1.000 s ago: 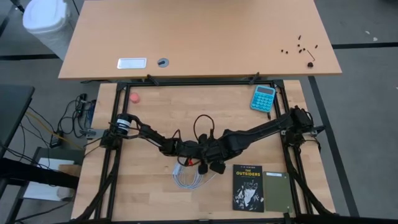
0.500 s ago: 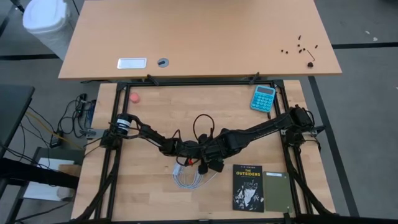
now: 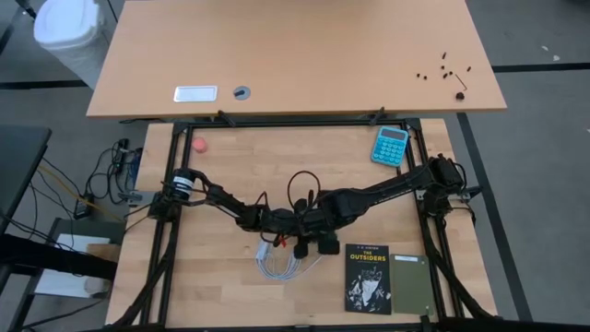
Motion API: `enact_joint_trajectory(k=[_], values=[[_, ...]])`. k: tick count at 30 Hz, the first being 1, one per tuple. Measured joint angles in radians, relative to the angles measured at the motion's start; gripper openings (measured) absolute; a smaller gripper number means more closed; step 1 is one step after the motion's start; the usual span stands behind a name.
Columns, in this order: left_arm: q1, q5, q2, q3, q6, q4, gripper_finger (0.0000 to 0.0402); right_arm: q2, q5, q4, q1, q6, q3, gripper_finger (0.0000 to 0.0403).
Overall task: Screw lightbulb
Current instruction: Remove the white lightbulb into the silver lamp
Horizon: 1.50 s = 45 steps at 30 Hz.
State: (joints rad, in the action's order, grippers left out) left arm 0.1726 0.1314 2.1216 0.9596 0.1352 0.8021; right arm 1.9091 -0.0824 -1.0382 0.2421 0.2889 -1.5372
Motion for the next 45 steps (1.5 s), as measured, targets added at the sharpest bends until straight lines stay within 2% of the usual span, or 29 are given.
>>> enact_joint_trajectory(k=[4,11,15,20,29,34,39,45], values=[[0.0,0.0,0.0,0.0,0.0,0.0,0.0178,0.0,0.046,-0.008,-0.01,-0.138,0.0,0.0283],[0.0,0.0,0.0,0.0,-0.009,-0.001,0.0178,0.0,0.082,-0.012,-0.018,-0.383,0.0,0.025],[0.0,-0.001,0.0,0.0,-0.015,-0.001,0.0178,0.0,0.081,-0.02,-0.018,-0.52,-0.001,0.0255],[0.0,-0.003,0.0,0.0,-0.024,0.0,0.0178,0.0,0.001,-0.047,-0.015,-0.751,0.0,0.0278],[0.0,0.005,0.0,0.0,-0.049,0.0,0.0178,0.001,-0.078,-0.059,-0.01,-1.123,0.0,0.0255],[-0.001,0.005,0.0,0.0,-0.051,-0.001,0.0178,0.002,-0.113,-0.054,-0.003,-1.124,0.001,0.0281],[0.0,0.004,0.0,0.0,-0.053,-0.001,0.0178,0.008,-0.138,-0.079,-0.004,-1.006,-0.033,0.0303],[0.0,-0.001,-0.001,0.0,-0.053,0.0,0.0178,0.008,-0.136,-0.195,0.013,-0.877,-0.118,0.0319]])
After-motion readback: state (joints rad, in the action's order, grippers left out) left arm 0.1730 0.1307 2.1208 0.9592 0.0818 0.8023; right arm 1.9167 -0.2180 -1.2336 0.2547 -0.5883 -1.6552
